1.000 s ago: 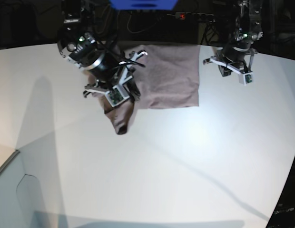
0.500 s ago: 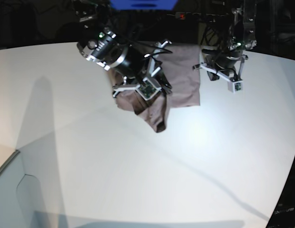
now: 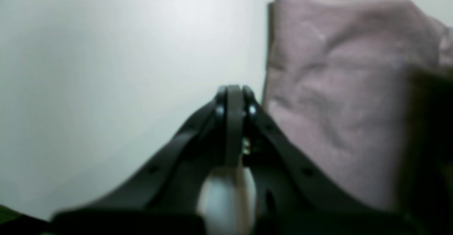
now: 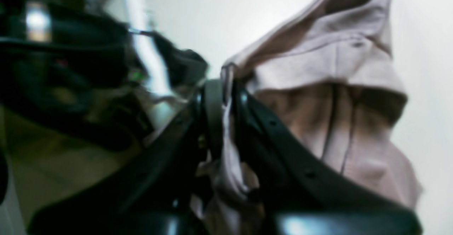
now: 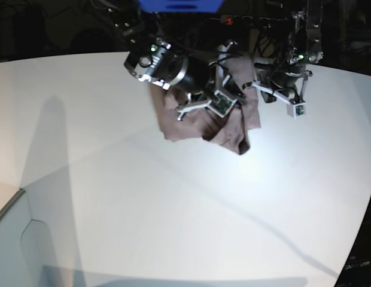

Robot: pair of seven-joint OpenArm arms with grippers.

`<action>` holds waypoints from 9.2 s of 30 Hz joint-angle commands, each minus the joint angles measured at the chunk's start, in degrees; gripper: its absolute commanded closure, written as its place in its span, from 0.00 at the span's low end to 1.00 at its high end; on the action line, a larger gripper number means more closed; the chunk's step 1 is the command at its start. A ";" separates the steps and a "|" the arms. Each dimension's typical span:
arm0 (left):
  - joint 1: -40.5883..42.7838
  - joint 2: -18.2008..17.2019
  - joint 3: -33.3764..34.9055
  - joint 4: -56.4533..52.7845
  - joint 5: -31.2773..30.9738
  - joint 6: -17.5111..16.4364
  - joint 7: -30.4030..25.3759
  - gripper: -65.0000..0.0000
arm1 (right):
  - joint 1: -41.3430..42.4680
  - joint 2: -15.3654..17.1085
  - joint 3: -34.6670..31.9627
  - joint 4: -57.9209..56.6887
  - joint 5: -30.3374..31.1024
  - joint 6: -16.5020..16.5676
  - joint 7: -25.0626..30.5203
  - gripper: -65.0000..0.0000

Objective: Layout the t-shirt on the table in an organized manner, then fold the t-shirt properly
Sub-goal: 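Lift the held shirt end with the right gripper and carry it over the shirt, then lay the shirt end down over the folded stack with the right gripper, then grasp the shirt edge with the left gripper and lift it, then fold the held edge over the stack with the left gripper and release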

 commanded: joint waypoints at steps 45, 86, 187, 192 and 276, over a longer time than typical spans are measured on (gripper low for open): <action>1.19 -0.64 -8.19 1.41 -0.37 -0.34 -0.92 1.00 | -0.90 1.73 11.95 9.82 1.57 0.80 1.65 0.38; 0.75 -0.73 -21.99 4.84 -1.51 -0.43 -0.92 1.00 | -9.78 5.42 -5.55 7.18 1.39 0.80 1.65 0.95; -20.88 -8.90 16.95 -18.63 -33.86 -0.34 12.79 1.00 | -9.78 5.60 21.79 7.36 1.57 0.80 1.65 0.95; -32.48 -9.17 30.22 -24.00 -28.50 -0.34 12.79 1.00 | -9.78 4.45 28.39 7.36 1.66 0.80 1.65 0.95; -49.62 15.52 50.01 -47.21 35.23 -19.77 -5.23 0.65 | -3.36 -1.43 71.64 6.92 1.74 0.80 1.74 0.95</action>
